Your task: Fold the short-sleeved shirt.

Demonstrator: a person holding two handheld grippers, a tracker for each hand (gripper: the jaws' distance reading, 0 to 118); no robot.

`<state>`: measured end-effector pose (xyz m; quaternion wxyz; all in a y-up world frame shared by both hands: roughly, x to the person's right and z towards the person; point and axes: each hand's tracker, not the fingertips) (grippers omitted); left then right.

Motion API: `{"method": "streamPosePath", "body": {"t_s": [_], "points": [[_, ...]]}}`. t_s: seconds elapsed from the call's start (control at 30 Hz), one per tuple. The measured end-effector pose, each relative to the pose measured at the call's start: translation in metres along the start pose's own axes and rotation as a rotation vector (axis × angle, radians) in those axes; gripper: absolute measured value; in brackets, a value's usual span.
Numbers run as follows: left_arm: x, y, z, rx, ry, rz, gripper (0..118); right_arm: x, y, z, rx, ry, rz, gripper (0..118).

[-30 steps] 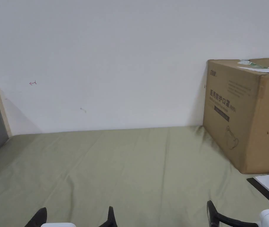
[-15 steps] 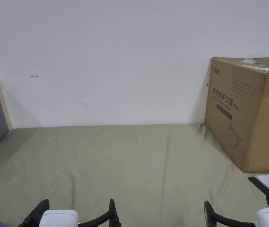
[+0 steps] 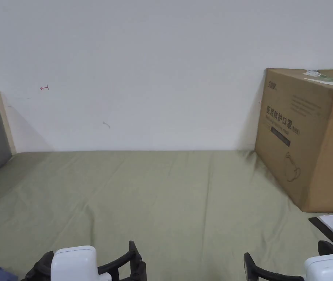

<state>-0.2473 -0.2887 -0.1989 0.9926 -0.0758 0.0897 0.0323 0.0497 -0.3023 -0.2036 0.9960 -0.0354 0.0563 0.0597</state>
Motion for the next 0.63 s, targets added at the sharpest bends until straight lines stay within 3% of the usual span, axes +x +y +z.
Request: {"method": "streamPosePath", "body": {"t_s": [0.4, 0.53, 0.63], "points": [[0.006, -0.008, -0.001, -0.116, -0.094, 0.004, 117, -0.005, -0.004, -0.002, -0.024, 0.018, 0.011, 118], [0.010, -0.008, -0.003, -0.106, -0.017, 0.006, 118, -0.005, -0.005, -0.002, -0.032, 0.018, 0.018, 118], [0.009, -0.010, -0.004, -0.105, -0.039, 0.014, 118, -0.004, -0.005, -0.001, -0.030, 0.017, 0.014, 118]]}}
